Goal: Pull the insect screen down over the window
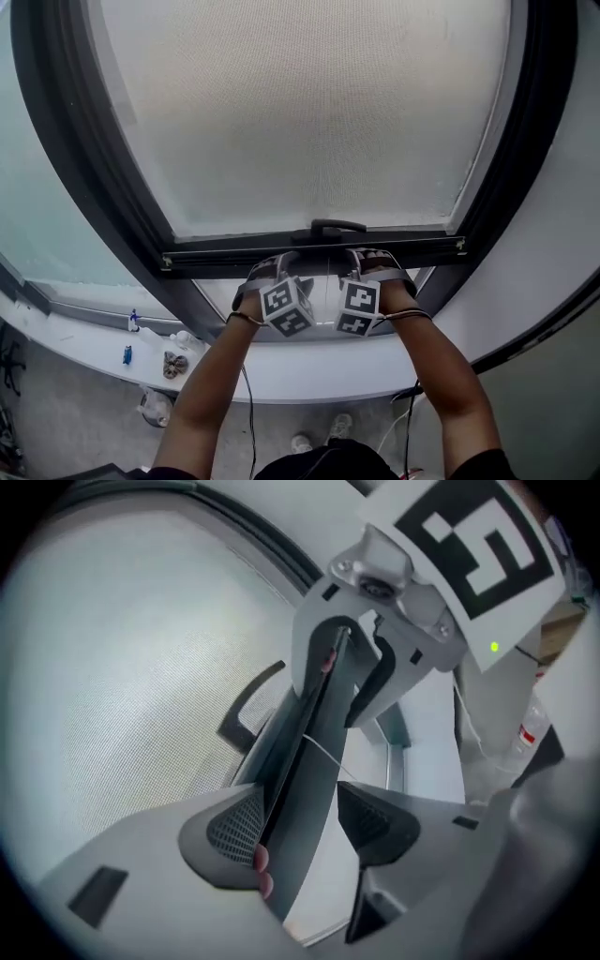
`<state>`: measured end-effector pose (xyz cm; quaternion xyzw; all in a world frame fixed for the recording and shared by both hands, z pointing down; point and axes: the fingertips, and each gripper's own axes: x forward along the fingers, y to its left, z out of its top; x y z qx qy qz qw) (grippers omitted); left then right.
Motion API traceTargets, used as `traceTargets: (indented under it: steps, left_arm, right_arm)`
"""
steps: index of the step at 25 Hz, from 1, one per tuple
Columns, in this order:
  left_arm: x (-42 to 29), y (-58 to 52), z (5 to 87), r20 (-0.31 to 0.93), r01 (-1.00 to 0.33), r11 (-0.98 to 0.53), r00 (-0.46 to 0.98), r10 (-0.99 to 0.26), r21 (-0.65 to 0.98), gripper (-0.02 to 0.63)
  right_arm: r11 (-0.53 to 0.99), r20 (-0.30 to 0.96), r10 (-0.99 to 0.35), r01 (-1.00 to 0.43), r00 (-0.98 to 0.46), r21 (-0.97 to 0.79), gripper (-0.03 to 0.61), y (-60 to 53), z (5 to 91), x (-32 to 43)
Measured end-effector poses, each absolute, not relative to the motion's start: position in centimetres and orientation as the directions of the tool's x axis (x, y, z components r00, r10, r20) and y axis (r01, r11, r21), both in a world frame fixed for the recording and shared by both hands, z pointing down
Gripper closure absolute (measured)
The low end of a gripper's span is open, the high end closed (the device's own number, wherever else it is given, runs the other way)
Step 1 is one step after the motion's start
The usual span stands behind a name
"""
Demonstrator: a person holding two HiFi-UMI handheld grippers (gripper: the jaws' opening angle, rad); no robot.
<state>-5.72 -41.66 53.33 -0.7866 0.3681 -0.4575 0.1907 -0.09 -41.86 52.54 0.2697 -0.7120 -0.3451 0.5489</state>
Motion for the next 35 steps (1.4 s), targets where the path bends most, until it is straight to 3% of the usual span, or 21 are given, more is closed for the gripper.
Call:
traceTargets:
  steps: [5,11,14,17,21,28,31,35]
  left_arm:
    - [-5.1,-39.7,50.9,0.48,-0.572,-0.643,0.432,-0.764,-0.509,0.373]
    - [-6.0,-37.0,45.9,0.257,-0.769,-0.551,0.489,-0.833,-0.325,0.374]
    - [-7.3,-34.8,43.0,0.133,-0.852,-0.485,0.467,-0.874,-0.197,0.422]
    - [-9.2,-32.8,41.8,0.059,-0.894,-0.424,0.42,-0.906,-0.145,0.491]
    - [-9.9,-30.1,42.3,0.048,-0.898,-0.419,0.416,-0.908,-0.137,0.5]
    - [-9.8,-26.3,42.4,0.023,-0.909,-0.399,0.399,-0.917,-0.121,0.546]
    - [-9.5,-24.9,42.9,0.037,-0.919,-0.379,0.377,-0.926,-0.11,0.612]
    - [-8.7,-23.0,43.8,0.028,-0.929,-0.356,0.355,-0.934,-0.097,0.612]
  right_arm:
    - [0.586,0.522,-0.796,-0.173,-0.308,0.792,0.382,-40.5,50.7,0.0]
    - [0.528,0.364,-0.842,-0.471,-0.398,0.707,0.383,-37.1,46.1,-0.6]
    - [0.475,0.239,-0.875,-0.653,-0.421,0.59,0.383,-34.7,42.9,-0.6]
    - [0.409,0.117,-0.905,-0.766,-0.408,0.496,0.43,-32.0,40.5,0.0]
    - [0.362,0.032,-0.922,-0.833,-0.385,0.417,0.467,-28.7,39.6,0.5]
    - [0.315,-0.008,-0.942,-0.89,-0.337,0.33,0.566,-24.9,40.2,1.3]
    - [0.311,-0.024,-0.942,-0.896,-0.335,0.317,0.574,-23.5,40.3,1.8]
    - [0.316,-0.03,-0.942,-0.913,-0.335,0.258,0.574,-21.6,41.1,2.8]
